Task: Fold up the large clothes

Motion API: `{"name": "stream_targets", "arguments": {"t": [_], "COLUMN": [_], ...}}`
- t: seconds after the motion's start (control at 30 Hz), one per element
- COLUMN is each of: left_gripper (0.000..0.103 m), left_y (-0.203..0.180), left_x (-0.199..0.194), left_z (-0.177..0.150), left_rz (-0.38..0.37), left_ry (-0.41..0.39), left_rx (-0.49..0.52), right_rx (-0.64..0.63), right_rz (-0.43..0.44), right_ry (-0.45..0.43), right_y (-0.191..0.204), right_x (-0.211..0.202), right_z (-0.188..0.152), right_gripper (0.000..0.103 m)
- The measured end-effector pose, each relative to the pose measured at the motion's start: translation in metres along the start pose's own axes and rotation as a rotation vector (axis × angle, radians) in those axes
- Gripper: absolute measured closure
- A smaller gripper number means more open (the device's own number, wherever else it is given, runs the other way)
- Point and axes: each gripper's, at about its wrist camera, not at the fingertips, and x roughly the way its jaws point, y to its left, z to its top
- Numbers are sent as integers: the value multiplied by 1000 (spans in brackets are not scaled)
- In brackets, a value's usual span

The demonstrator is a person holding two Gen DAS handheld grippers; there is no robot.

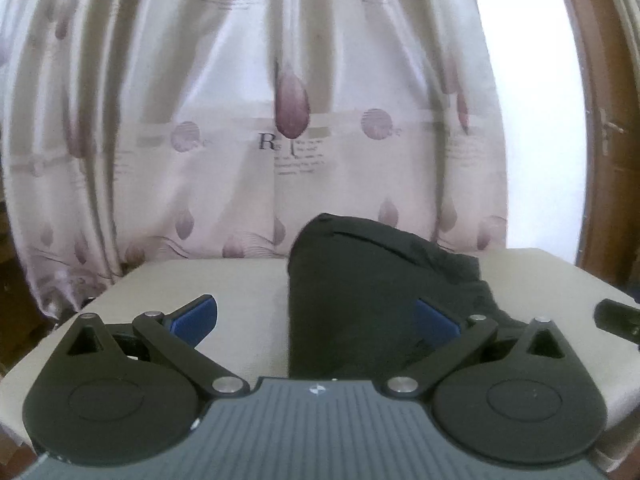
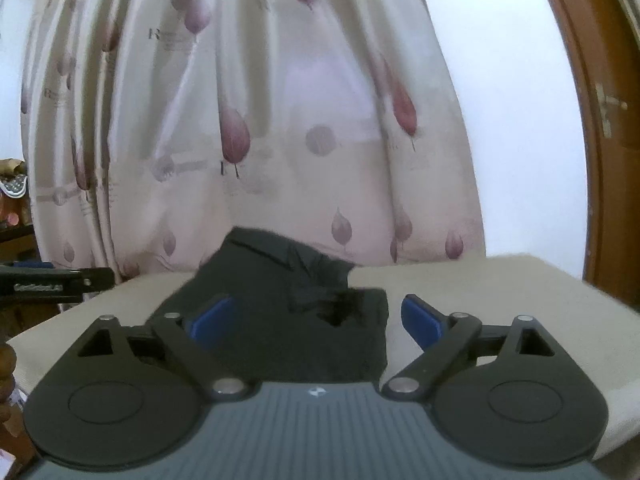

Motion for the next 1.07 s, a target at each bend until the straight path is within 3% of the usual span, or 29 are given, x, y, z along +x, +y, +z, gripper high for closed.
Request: {"name": "stream_targets", "arguments": {"t": [0.23, 0.8, 1.07], "left_gripper": [0, 0, 0], "left_y": [-4, -9, -9], "left_x": [-5, 1, 6], "left_z": [1, -7, -13], "left_rz": [-30, -61, -36], "left_ry": [29, 64, 70], "left_rx": [-28, -19, -36], "right_rx": [-57, -61, -73], "right_rz": [25, 12, -12], "right_ry": [-21, 1, 8], "right_y": [15, 23, 28], "right_x": [-9, -9, -5], "right_z": [3, 2, 2], "right_gripper": [8, 5, 3]}}
